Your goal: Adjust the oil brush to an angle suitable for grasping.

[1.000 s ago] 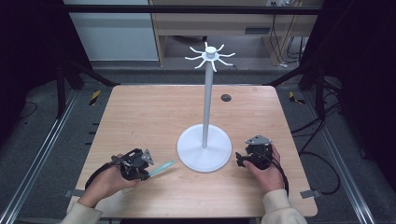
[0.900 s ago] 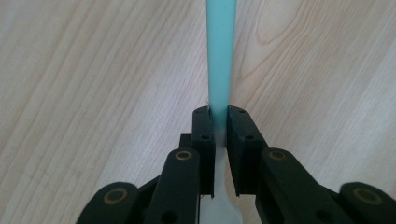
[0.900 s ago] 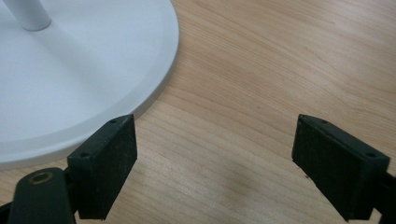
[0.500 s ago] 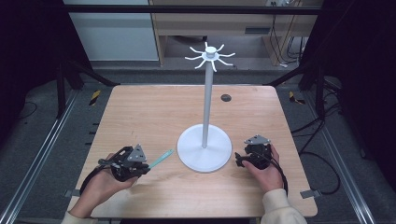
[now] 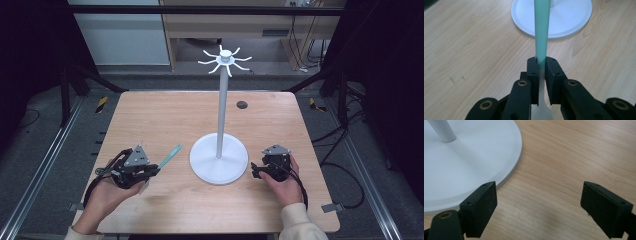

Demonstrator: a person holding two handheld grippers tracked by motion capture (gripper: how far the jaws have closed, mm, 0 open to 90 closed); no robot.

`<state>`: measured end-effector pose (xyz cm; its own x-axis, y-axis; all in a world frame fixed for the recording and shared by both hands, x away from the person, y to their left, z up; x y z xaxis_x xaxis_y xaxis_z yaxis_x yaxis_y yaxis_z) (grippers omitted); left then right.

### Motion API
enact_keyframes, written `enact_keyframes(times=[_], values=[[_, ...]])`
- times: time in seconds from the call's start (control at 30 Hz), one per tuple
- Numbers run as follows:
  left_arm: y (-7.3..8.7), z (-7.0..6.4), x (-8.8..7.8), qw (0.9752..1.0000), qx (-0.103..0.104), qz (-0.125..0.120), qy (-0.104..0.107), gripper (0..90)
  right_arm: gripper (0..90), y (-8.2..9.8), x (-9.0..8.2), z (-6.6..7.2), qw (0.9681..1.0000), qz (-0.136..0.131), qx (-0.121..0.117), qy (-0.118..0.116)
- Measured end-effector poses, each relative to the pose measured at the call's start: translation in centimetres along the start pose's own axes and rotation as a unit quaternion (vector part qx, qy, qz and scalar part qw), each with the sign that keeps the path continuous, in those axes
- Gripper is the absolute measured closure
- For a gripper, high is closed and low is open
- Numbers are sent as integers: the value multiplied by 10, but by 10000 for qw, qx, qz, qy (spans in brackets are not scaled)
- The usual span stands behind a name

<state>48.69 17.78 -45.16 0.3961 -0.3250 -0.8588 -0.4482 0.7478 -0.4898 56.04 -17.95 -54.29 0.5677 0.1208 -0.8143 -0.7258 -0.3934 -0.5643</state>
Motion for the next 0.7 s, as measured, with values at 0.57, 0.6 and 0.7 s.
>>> enact_keyframes(times=[0.57, 0.6, 0.7], values=[[-50, -16, -25, 9947, -126, -1023, -14, 818, 143, -1, 0, -5, 9999, -38, 25, 91], [-53, -17, -27, 9944, -119, -1052, -13, 819, 143, -1, 0, -5, 9999, -37, 14, 100], [-60, -18, -31, 9931, -126, -1168, -67, 819, 142, -1, -1, -5, 9999, -29, 14, 98]])
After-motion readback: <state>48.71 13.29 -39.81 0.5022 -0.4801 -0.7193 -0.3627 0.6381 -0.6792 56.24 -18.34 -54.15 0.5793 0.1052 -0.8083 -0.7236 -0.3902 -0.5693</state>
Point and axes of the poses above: each handheld gripper's, and its own axes: x roughly forward along the jaws, y roughly out of its underside, z roughly to its left, the point moved 10 cm from there along x, roughly forward along the jaws, and after that the axes turned 13 degrees about z, right-handed, at the moved point
